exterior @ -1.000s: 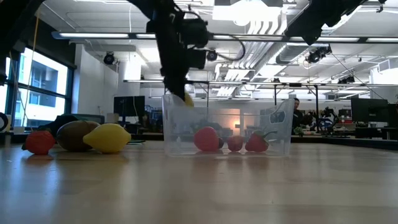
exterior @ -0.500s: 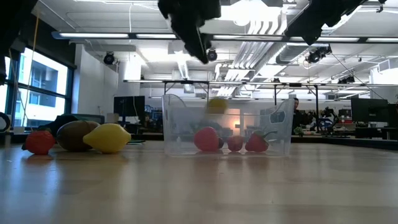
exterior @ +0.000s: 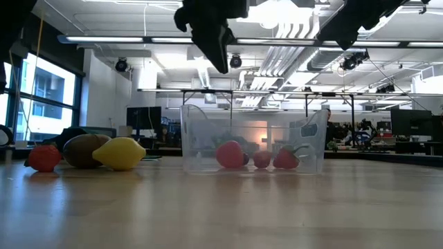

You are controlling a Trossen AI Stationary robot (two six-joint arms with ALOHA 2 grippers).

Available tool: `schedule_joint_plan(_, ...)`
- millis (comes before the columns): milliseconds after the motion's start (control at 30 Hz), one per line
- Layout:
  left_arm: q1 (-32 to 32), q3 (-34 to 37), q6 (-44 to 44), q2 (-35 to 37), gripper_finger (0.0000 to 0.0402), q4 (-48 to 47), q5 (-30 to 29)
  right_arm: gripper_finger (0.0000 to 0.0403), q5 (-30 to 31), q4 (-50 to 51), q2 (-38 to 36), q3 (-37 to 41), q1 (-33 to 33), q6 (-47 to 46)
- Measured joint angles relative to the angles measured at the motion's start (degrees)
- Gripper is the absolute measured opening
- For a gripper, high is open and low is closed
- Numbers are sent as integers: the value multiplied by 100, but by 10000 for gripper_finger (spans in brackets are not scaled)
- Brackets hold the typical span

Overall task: Pick and placing Produce into tupperware
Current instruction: Put the top red strawberry into the transparent bin

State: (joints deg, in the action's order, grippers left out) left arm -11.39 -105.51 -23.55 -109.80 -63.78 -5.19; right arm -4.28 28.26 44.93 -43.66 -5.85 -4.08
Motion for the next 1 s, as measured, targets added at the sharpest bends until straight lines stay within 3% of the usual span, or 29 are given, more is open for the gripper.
schedule_joint_plan(400, -430, 4, 20, 0, 89, 327, 491, 62, 1, 1, 0, 0, 0, 0)
schedule_joint_plan(1000, -548, 7, 284, 26, 99, 283, 476, 62, 0, 1, 0, 0, 0, 0)
